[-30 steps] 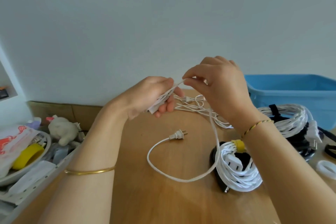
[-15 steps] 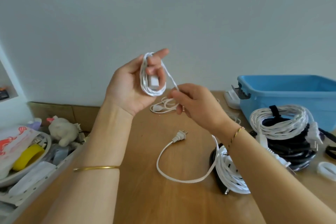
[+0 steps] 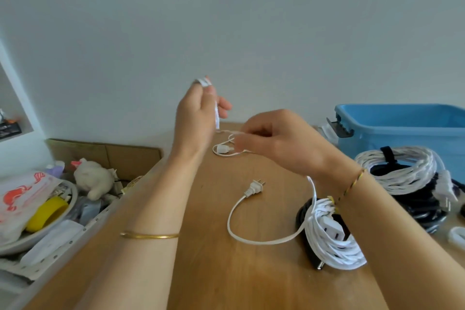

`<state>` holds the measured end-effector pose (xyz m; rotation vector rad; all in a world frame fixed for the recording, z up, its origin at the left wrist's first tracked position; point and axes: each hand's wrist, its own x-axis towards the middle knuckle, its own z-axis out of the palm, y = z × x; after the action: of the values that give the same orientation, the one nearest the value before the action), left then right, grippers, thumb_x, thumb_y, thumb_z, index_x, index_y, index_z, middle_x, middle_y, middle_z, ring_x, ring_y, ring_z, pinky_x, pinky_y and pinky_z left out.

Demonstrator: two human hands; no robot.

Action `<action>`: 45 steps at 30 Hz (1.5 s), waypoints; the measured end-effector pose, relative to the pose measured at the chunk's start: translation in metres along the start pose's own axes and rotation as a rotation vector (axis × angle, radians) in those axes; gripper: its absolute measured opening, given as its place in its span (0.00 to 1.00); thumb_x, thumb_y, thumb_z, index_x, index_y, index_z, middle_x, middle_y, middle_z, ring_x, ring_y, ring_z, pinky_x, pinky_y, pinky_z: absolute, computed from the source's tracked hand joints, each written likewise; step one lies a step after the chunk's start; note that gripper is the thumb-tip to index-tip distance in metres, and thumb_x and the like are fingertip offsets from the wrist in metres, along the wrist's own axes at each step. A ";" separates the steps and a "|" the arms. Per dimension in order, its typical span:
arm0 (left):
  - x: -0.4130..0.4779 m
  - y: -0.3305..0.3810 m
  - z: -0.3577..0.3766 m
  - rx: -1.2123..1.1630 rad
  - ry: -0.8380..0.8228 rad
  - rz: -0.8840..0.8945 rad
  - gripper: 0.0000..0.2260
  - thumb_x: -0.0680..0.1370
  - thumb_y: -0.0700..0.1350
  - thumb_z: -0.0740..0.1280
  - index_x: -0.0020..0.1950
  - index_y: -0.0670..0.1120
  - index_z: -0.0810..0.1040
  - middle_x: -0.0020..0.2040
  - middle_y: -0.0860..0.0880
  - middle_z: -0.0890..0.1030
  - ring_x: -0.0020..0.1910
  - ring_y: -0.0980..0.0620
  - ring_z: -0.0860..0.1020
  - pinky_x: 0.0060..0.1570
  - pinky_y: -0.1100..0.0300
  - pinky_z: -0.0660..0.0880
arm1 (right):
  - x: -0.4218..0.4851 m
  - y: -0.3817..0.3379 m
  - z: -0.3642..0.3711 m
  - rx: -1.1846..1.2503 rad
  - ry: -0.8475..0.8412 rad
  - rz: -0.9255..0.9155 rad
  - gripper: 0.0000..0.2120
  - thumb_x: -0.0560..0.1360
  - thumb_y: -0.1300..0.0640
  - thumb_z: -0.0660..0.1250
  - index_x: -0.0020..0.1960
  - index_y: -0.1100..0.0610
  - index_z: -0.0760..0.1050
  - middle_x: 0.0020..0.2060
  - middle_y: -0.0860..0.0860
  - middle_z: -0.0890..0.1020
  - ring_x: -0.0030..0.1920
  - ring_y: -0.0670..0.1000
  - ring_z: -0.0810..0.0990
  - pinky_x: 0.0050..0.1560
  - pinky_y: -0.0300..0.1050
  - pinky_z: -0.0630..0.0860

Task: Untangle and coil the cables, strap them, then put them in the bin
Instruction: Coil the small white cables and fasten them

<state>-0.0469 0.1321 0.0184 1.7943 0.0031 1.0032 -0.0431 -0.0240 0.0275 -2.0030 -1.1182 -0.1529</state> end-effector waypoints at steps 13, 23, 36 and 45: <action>-0.005 0.036 -0.017 -0.610 -0.907 -0.399 0.26 0.77 0.54 0.52 0.48 0.36 0.83 0.23 0.50 0.71 0.19 0.57 0.65 0.18 0.67 0.64 | -0.001 0.016 -0.027 0.038 0.493 -0.055 0.06 0.76 0.61 0.66 0.46 0.53 0.80 0.33 0.46 0.79 0.27 0.40 0.73 0.30 0.32 0.70; 0.010 0.034 -0.020 -1.158 -0.241 -0.276 0.12 0.82 0.43 0.53 0.53 0.39 0.73 0.36 0.47 0.81 0.32 0.54 0.78 0.50 0.52 0.80 | 0.005 0.020 0.025 -0.015 -0.127 0.176 0.11 0.79 0.63 0.57 0.54 0.60 0.78 0.29 0.48 0.76 0.20 0.41 0.70 0.23 0.30 0.66; -0.006 0.016 -0.020 -0.041 -0.648 -0.296 0.19 0.83 0.50 0.54 0.55 0.38 0.78 0.32 0.44 0.79 0.26 0.51 0.73 0.28 0.61 0.71 | 0.006 0.006 -0.004 0.080 0.357 0.028 0.06 0.76 0.60 0.64 0.43 0.61 0.79 0.27 0.43 0.73 0.27 0.40 0.71 0.31 0.32 0.66; 0.000 0.030 -0.019 -0.884 -0.772 -0.414 0.22 0.77 0.50 0.54 0.44 0.38 0.83 0.23 0.53 0.68 0.21 0.59 0.64 0.21 0.67 0.65 | 0.008 0.021 0.012 0.121 0.480 0.079 0.09 0.79 0.60 0.62 0.47 0.61 0.80 0.29 0.48 0.73 0.27 0.46 0.69 0.33 0.43 0.69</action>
<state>-0.0715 0.1326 0.0442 1.1622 -0.4570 -0.0652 -0.0258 -0.0162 0.0103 -1.7710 -0.7227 -0.4855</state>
